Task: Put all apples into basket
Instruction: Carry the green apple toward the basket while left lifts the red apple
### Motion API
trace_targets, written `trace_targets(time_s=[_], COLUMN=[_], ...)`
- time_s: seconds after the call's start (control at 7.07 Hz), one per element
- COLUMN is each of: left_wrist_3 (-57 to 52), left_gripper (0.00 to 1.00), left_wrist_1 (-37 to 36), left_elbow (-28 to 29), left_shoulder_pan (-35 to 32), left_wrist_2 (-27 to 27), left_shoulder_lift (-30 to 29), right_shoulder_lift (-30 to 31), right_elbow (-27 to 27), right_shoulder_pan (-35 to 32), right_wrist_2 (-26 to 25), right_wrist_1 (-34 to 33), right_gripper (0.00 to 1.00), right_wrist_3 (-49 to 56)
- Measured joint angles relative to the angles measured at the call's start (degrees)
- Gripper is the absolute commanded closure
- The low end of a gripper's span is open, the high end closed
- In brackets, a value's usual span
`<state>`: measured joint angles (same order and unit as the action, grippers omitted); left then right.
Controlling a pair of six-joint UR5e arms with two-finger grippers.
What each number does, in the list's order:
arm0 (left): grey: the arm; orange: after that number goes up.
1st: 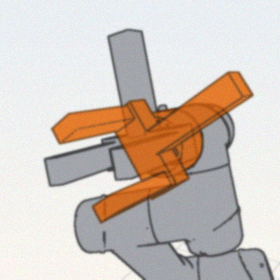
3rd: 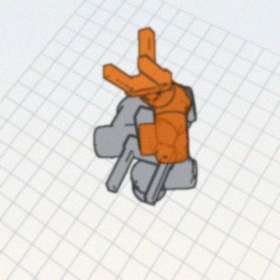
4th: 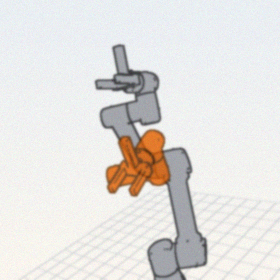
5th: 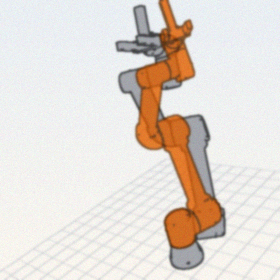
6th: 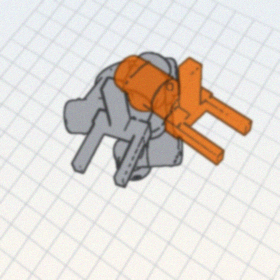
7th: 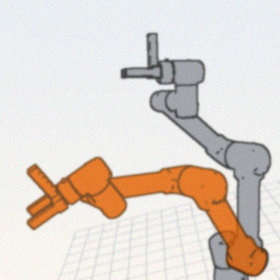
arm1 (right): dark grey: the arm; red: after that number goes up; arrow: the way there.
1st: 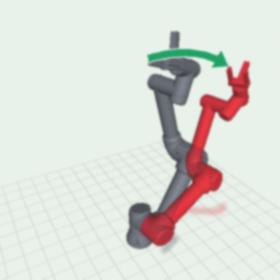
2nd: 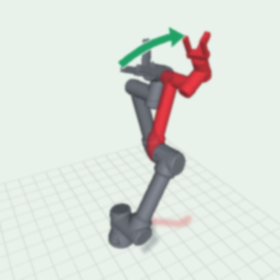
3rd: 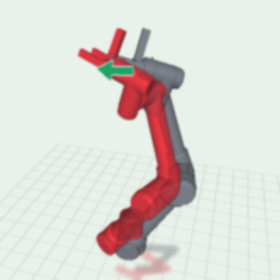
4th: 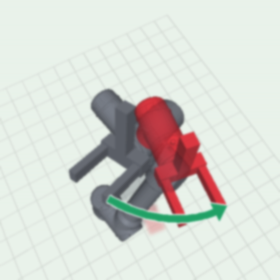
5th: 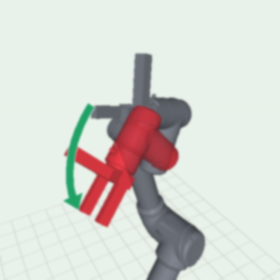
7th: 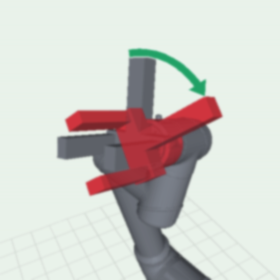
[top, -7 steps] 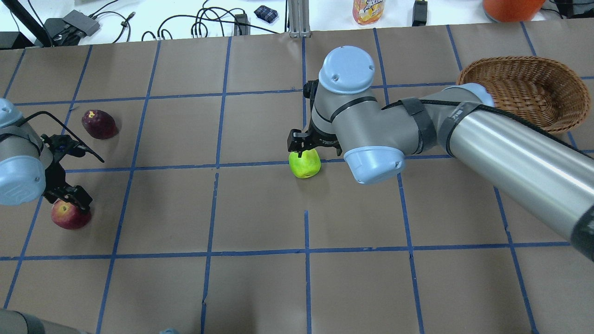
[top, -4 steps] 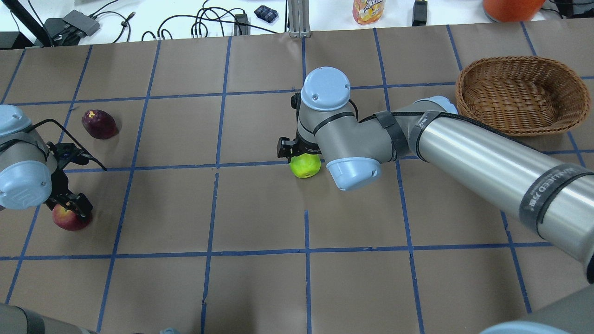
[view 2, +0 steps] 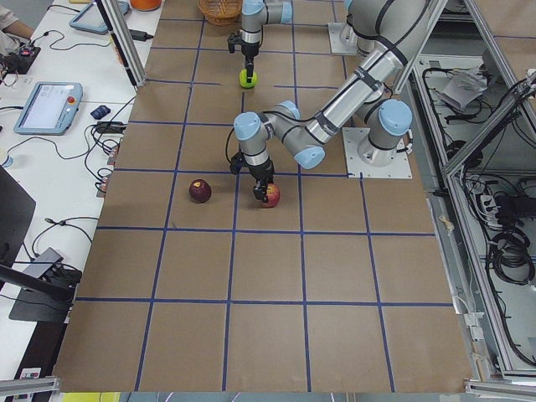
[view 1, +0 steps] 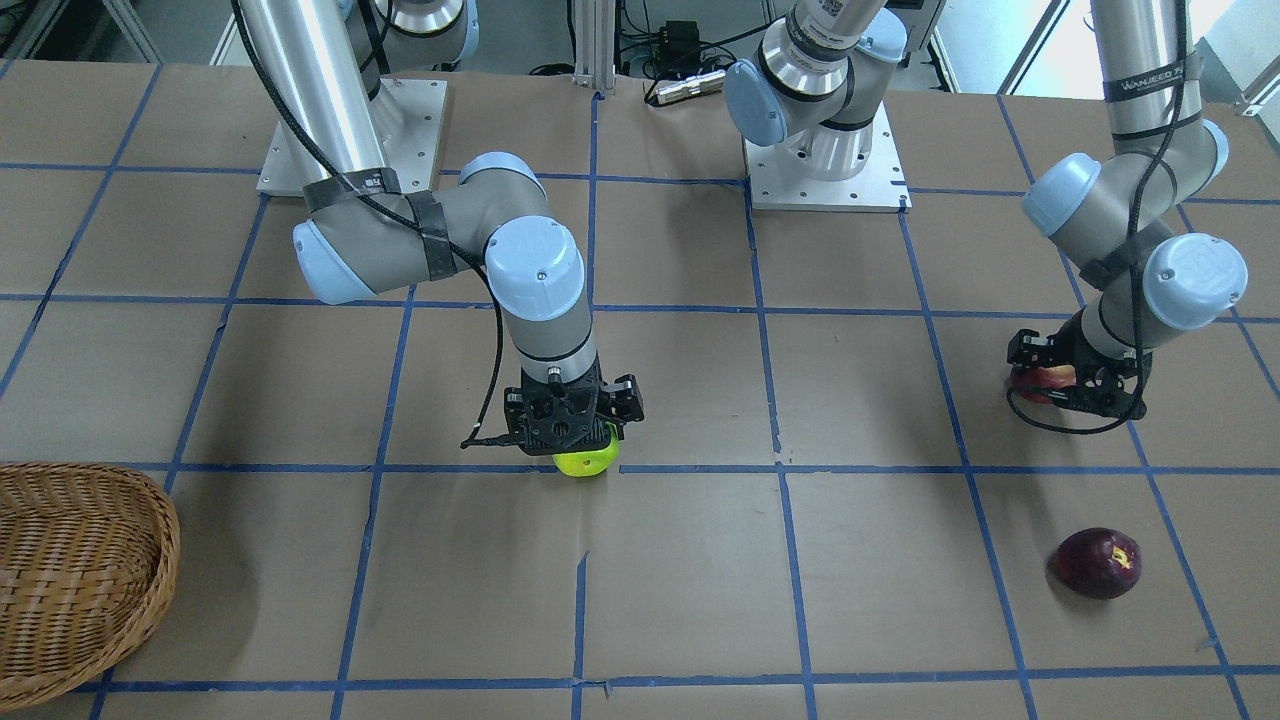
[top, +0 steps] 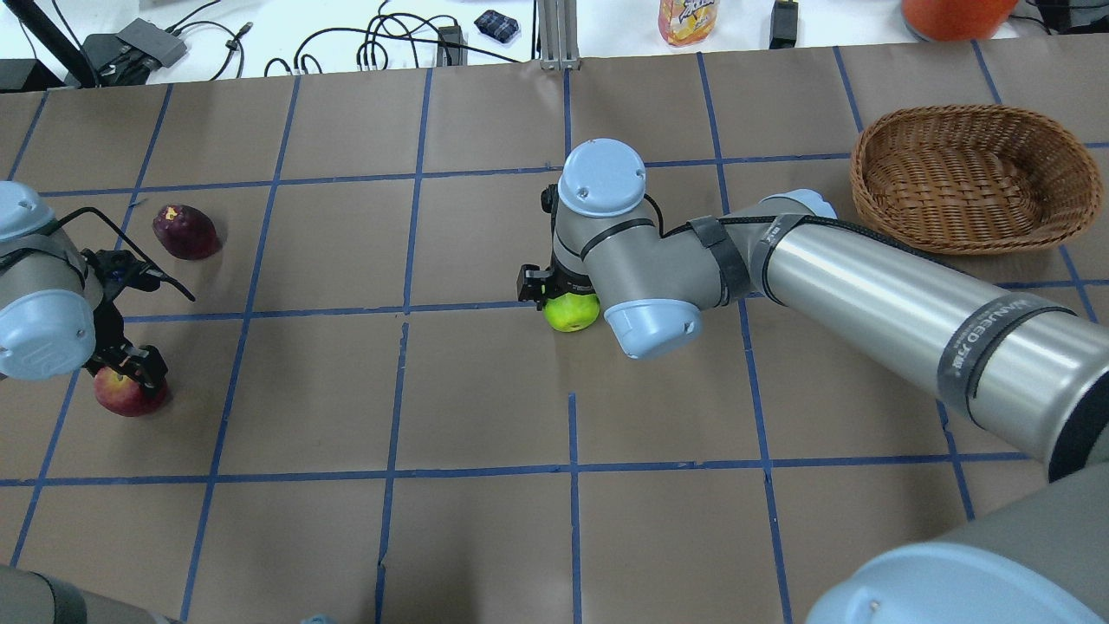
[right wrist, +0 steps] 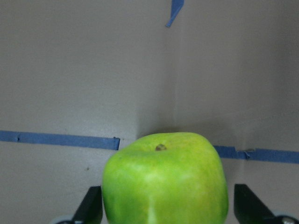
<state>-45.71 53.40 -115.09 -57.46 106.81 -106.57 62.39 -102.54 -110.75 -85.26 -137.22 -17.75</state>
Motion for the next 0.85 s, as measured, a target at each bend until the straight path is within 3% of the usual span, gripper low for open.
trace_targets(time_s=[0.14, 0.57, 0.85], left_wrist_3=[2.40, 15.80, 28.21], left_gripper=[0.88, 0.88, 0.88], left_wrist_1=[2.87, 6.85, 7.91], left_elbow=[1.80, 3.73, 4.10], left_shoulder_pan=[-1.49, -10.72, -17.95], left_wrist_2=[-0.60, -4.90, -9.94], left_shoulder_lift=[0.09, 1.48, 1.37], right_shoulder_lift=[-0.73, 0.64, 4.17], right_elbow=[0.20, 1.77, 3.84], right_shoulder_pan=[0.09, 1.34, 7.03], right_wrist_2=[0.05, 0.51, 0.35], right_wrist_1=[-0.46, 2.26, 8.07], right_gripper=[1.00, 1.00, 1.00], right_wrist_3=[-0.07, -0.37, 0.14])
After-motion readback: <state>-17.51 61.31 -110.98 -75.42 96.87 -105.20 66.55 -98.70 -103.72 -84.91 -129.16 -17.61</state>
